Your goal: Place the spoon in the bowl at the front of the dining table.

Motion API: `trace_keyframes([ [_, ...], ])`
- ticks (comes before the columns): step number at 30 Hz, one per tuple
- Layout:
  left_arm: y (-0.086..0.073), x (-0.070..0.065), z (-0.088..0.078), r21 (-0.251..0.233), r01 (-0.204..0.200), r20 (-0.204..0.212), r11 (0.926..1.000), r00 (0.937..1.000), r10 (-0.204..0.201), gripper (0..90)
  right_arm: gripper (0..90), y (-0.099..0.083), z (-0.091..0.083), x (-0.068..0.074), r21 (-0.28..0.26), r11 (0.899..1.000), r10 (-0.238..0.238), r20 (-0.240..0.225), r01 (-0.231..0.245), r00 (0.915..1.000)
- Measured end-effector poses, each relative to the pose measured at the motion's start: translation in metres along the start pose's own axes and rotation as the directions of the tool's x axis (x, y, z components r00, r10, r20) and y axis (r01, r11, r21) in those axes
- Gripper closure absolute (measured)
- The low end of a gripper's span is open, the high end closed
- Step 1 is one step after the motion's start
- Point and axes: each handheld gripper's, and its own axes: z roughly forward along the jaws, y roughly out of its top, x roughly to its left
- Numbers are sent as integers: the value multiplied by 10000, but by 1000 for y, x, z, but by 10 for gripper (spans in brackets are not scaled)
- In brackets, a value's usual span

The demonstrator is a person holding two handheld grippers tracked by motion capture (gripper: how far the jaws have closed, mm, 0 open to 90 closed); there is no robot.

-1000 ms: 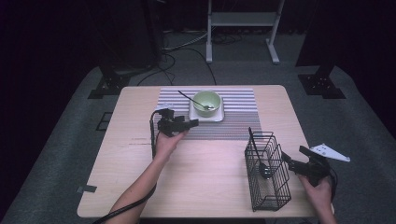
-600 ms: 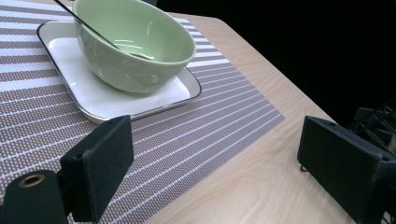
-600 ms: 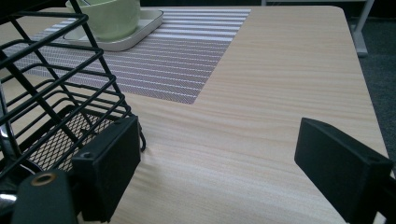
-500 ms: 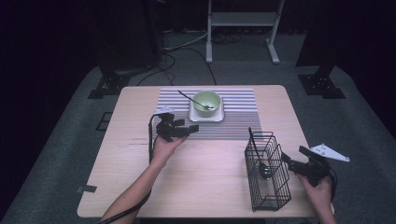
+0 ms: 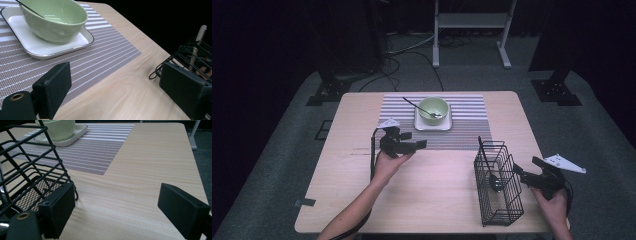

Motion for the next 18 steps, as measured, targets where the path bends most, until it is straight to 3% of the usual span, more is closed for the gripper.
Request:
trace_keyframes([
  [18,-13,-17,-9,187,-217,402,9996,9990,210,96,132,0,0,0,5,10000,-24,14,24,10000],
])
